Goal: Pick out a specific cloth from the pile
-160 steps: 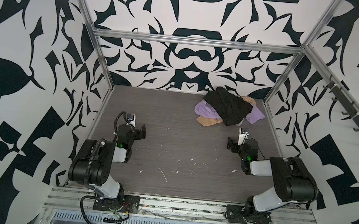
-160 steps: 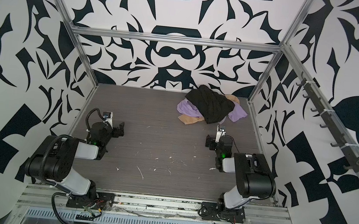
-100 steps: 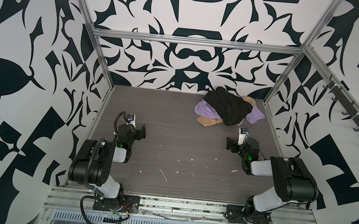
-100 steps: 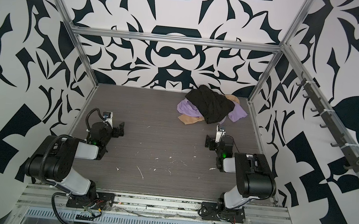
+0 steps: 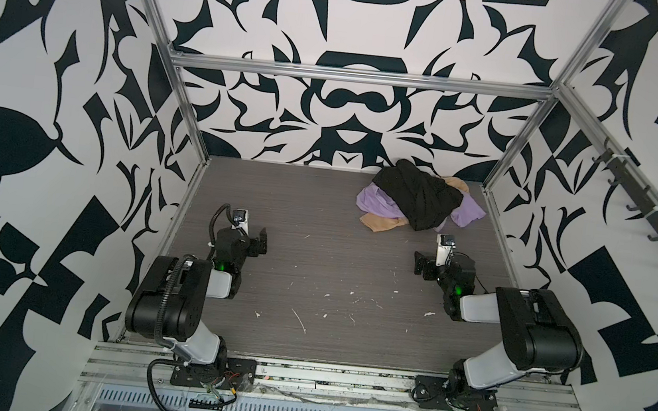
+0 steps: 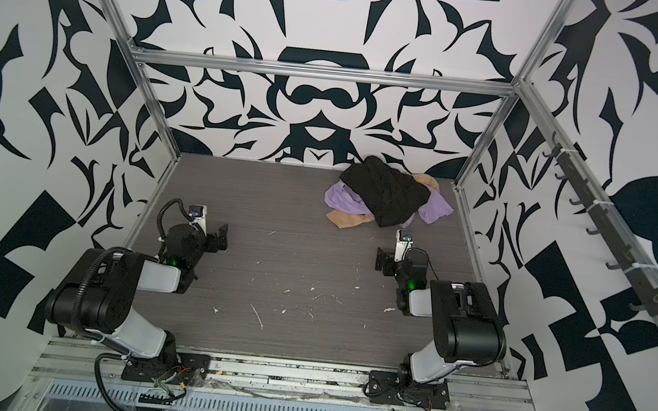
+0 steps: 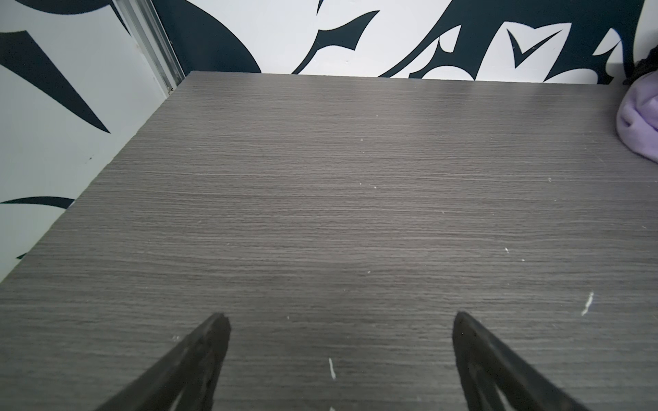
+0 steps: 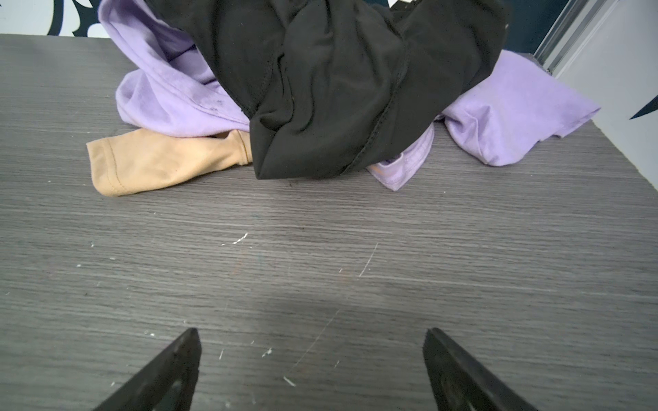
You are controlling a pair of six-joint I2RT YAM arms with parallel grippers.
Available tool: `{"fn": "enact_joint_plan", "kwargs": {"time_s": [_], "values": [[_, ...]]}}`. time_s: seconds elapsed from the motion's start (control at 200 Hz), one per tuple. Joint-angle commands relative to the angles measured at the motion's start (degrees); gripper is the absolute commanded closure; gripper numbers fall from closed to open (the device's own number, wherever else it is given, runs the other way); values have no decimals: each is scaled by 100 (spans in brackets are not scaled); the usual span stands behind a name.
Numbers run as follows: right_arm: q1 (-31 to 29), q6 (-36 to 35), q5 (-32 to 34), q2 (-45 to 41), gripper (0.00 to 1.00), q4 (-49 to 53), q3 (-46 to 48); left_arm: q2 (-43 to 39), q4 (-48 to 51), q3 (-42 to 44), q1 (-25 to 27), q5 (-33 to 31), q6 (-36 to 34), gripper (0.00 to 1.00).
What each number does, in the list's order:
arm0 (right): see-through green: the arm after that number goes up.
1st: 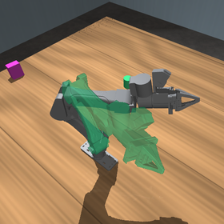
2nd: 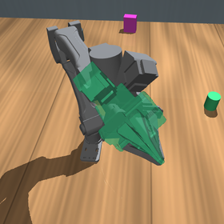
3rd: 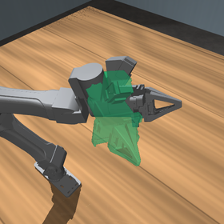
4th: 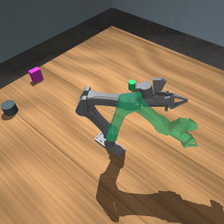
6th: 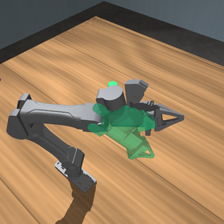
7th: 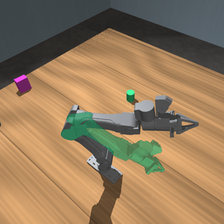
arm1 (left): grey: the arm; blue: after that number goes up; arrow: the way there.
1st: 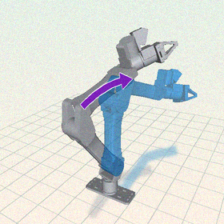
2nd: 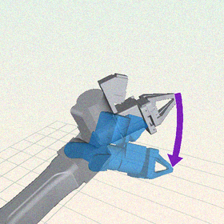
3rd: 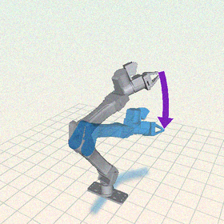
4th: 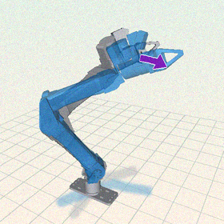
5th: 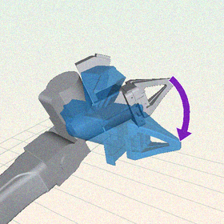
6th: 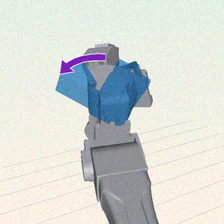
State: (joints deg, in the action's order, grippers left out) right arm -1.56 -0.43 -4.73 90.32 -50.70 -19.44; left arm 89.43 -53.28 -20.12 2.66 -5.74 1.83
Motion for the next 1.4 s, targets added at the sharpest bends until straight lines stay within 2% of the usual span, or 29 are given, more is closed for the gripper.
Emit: {"fn": "enact_joint_plan", "kwargs": {"time_s": [0.0,0.4,0.7,1.395], "values": [[37,-39,-89,-137,1,-263,-42,15,-16,-80,-2,-1,-26,0],[37,-54,-90,-151,1,-337,13,9,-51,-62,-2,-6,-24,0],[40,211,609,-169,1,-150,-57,15,-34,-71,-4,-6,-26,0],[42,229,604,-150,1,-182,-49,9,-25,-72,-6,-2,-26,0]]}}
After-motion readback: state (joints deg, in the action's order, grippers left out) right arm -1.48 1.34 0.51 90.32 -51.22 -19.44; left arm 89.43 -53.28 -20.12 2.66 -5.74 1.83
